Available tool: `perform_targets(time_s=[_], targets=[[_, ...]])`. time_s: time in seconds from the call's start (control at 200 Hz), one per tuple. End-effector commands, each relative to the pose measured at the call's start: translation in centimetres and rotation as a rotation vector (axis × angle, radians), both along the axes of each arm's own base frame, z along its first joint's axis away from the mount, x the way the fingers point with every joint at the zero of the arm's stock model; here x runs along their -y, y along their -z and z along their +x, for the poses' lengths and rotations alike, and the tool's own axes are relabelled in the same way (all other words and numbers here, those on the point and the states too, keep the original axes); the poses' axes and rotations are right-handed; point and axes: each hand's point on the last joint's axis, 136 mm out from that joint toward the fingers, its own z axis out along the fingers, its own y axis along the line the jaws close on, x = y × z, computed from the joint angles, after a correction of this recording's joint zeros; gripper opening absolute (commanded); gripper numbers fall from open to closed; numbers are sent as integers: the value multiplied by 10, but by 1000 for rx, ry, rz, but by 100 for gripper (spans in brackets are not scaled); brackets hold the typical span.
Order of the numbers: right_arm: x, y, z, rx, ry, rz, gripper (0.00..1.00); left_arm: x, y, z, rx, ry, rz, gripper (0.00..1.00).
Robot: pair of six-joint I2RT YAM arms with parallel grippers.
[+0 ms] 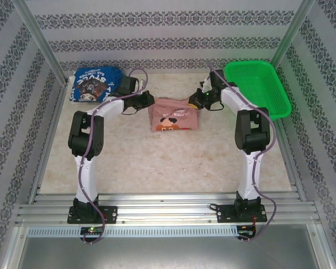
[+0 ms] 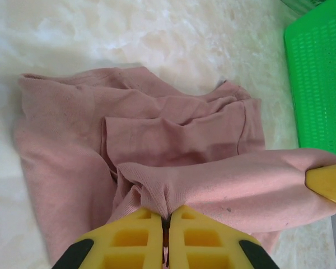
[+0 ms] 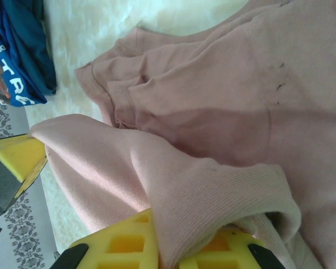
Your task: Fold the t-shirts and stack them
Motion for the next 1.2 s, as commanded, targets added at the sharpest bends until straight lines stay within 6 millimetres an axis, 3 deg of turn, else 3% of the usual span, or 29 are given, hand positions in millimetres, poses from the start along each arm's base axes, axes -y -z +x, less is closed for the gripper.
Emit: perform_targets(time_s=[0.0, 0.12, 0.195, 0.245, 0.325, 0.46, 0.589, 0.749, 0.849, 0.944, 1.074, 1.194], targets=[[8, 5, 8, -5, -3, -4, 18, -14, 0, 17, 3, -35, -8, 10], [13, 11, 19, -11, 22, 3, 25, -13, 4, 28, -3, -38, -18, 20], [18, 8, 31, 8, 50, 19, 33, -14, 1, 39, 6, -50, -24, 41], [20, 2, 39, 26, 59, 37, 36, -16, -5, 48, 18, -61, -34, 45], [21, -12, 53, 61, 74, 59, 40, -20, -23, 61, 50, -84, -51, 55], [25, -51, 68, 166, 96, 54, 46, -28, -70, 71, 152, -111, -38, 65], [25, -88, 57, 252, 84, 23, 47, -33, -119, 51, 261, -111, -2, 75], [10, -111, 19, 304, 45, 47, 45, -20, -137, 3, 326, -50, 99, 81], [-11, -97, -3, 261, 14, 69, 39, -10, -126, -22, 312, -28, 104, 81], [-21, -77, -9, 245, 21, 88, 32, -5, -109, -39, 303, -30, 97, 81], [-23, -45, 1, 198, 36, 84, 26, 6, -85, -55, 278, -3, 102, 81], [-22, -24, 18, 175, 49, 87, 24, 19, -69, -51, 265, 24, 80, 81]])
